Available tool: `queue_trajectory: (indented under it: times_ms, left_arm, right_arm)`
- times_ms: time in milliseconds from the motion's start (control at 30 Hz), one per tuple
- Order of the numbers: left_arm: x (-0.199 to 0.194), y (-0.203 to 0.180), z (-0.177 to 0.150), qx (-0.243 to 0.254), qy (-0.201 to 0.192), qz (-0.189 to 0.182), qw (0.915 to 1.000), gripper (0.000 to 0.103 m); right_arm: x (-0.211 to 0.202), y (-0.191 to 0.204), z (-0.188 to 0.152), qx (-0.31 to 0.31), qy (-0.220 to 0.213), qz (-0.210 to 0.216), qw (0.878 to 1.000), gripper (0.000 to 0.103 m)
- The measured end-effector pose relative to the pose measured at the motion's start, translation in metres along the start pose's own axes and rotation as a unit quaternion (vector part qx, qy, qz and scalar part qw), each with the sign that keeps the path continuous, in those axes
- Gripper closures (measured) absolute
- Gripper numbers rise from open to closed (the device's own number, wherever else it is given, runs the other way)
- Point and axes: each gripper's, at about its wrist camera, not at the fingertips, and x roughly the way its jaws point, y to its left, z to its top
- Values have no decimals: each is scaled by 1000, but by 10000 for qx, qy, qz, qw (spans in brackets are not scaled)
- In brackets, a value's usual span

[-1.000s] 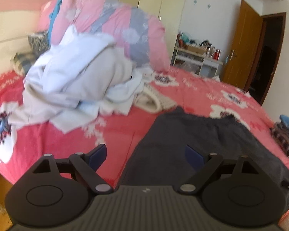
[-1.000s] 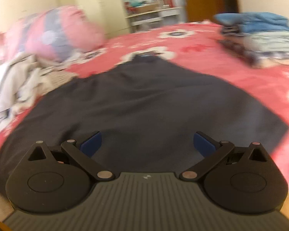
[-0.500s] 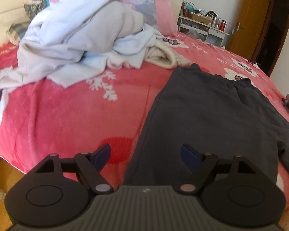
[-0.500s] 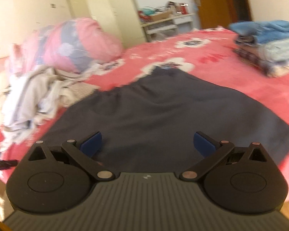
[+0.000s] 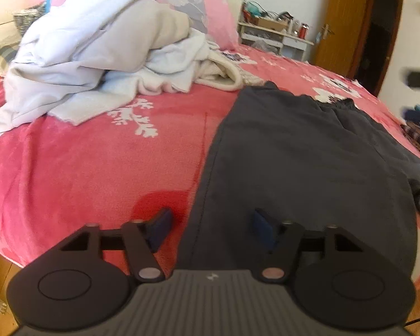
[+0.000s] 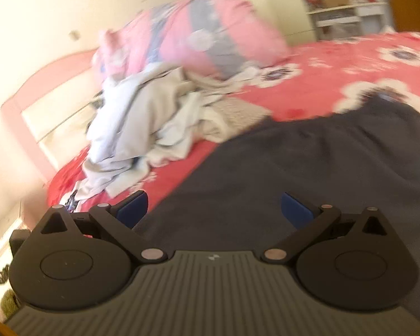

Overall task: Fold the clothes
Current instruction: 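Open both tools and move them to the trouser leg hems, then grasp the leg hems with both tools and fold them toward the waistband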

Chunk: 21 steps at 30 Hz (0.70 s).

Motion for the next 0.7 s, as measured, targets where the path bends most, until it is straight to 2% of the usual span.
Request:
queue_trajectory:
  times_ms: [33, 100, 200, 267, 333, 467, 533, 633, 700]
  left_arm:
    - [-1, 1, -1, -38, -44, 83, 9999, 62]
    - [-4, 6, -1, -173, -100, 49, 9998, 94]
    - [-11, 14, 0, -568, -211, -256, 9978, 99]
    - [-19, 15, 0, -640, -406, -437, 9962, 100]
    - [-28, 13, 1, -767, -581, -773, 9924, 100]
    - [-37, 4, 4, -927, -819, -1536, 9804, 100]
    - [-39, -3, 4, -942, -893, -1854, 9740, 100]
    - [-40, -16, 6, -887, -943, -2205, 9668, 100]
    - [-38, -26, 8, -811, -941, -2340, 9643, 100]
  right_arm:
    - [14, 8, 8, -99, 79, 91, 9999, 1]
    - [47, 20, 21, -184, 269, 221, 9992, 2]
    - [107, 33, 39, -154, 711, 359, 9967, 2]
    - [146, 38, 48, -182, 980, 186, 9948, 3]
    - [181, 40, 56, -251, 1198, -73, 9924, 3]
    - [237, 35, 64, -342, 1770, -492, 9824, 5]
    - [257, 29, 64, -329, 2045, -659, 9761, 13]
    - [274, 20, 63, -322, 2295, -885, 9687, 34]
    - [273, 16, 64, -418, 2246, -1033, 9681, 62]
